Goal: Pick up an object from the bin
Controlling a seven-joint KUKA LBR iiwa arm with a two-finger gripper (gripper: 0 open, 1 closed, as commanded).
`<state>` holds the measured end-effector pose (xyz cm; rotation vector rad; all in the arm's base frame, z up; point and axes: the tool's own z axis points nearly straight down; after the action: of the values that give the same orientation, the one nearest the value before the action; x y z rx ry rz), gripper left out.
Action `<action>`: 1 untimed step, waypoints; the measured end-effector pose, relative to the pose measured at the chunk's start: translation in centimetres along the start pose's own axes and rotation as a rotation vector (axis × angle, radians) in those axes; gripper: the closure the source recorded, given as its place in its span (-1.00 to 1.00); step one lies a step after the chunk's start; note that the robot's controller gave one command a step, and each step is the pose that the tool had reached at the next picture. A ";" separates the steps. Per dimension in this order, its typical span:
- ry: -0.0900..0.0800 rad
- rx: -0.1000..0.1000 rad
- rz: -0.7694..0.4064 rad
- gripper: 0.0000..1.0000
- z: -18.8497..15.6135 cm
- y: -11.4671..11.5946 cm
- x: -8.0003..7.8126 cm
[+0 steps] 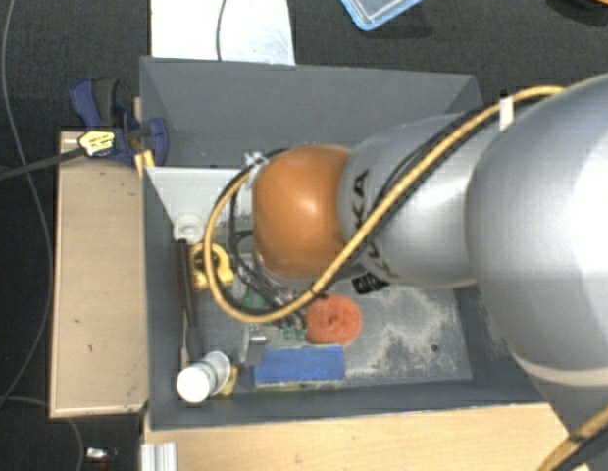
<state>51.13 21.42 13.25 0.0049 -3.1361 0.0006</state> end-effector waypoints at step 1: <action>-0.007 -0.002 0.005 -1.00 -0.3 -0.1 -0.2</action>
Offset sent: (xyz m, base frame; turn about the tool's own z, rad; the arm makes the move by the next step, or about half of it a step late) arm 0.0309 -0.0389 0.0937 0.0685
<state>51.36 21.34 13.59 -0.0029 -3.1428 -0.0020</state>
